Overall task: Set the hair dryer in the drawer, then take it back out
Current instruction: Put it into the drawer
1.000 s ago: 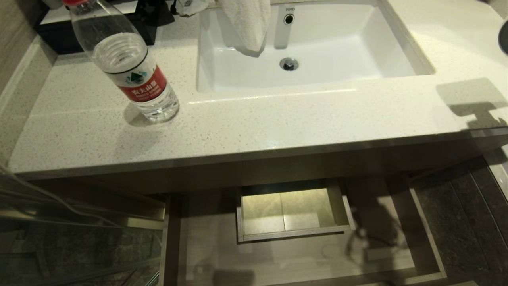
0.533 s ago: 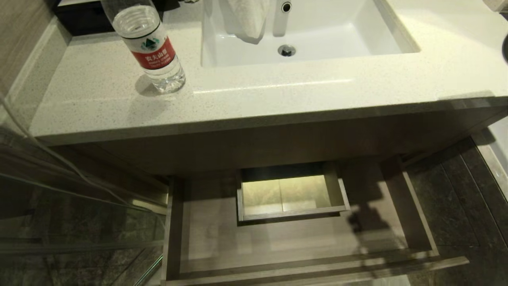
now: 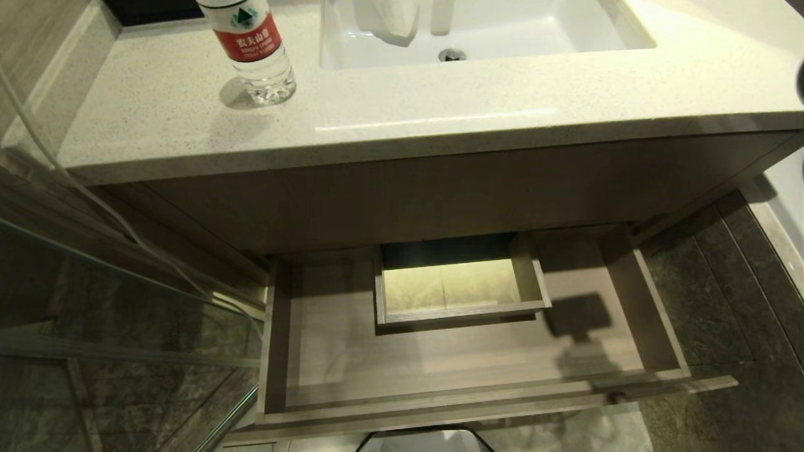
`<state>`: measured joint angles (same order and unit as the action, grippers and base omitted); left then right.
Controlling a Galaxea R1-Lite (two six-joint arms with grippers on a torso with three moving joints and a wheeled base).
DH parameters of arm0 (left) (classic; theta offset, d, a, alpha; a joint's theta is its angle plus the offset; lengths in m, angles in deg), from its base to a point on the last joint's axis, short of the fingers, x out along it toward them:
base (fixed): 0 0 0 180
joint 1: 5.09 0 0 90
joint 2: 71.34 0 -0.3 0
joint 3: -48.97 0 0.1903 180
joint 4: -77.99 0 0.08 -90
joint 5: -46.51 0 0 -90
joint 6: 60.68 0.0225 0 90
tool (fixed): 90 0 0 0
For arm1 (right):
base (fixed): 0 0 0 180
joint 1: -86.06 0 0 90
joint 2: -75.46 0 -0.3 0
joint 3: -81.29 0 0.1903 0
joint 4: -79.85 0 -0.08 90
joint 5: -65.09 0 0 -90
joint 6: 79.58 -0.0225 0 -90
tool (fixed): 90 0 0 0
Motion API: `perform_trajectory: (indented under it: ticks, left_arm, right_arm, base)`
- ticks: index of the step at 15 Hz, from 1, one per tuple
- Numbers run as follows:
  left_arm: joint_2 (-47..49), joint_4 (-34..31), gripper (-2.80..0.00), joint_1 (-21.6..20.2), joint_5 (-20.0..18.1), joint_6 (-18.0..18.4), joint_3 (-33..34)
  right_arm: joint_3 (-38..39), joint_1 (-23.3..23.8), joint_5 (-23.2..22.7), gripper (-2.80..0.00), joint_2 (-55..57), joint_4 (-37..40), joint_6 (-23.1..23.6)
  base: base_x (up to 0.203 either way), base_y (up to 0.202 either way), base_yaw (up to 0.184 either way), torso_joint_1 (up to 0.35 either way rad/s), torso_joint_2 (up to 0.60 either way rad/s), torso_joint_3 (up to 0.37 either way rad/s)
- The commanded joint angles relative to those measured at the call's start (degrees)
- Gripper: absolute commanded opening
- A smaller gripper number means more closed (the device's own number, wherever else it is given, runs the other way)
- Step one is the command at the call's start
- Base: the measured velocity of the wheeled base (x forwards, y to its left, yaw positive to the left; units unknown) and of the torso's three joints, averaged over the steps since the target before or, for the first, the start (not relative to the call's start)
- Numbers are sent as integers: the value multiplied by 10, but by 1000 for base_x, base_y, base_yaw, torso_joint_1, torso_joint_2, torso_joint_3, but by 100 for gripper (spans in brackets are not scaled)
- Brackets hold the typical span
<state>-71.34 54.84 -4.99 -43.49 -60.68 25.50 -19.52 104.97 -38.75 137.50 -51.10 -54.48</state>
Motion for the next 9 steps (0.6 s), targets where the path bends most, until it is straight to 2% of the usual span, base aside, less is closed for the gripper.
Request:
perform_trajectory:
  ticks: [1, 4, 9]
  left_arm:
    - [0, 0, -280, 0, 0, 0, 0]
    - [0, 0, -280, 0, 0, 0, 0]
    - [0, 0, -280, 0, 0, 0, 0]
  right_arm:
    - [6, 0, -1, -280, 0, 2, 1]
    - [17, 0, -1, -280, -4, 5, 1]
    - [47, 0, -1, -280, -15, 4, 2]
  base:
    - [0, 0, 0, -202, 368, 139]
    - [0, 0, 0, -213, 403, 184]
    - [0, 0, 0, -291, 544, 254]
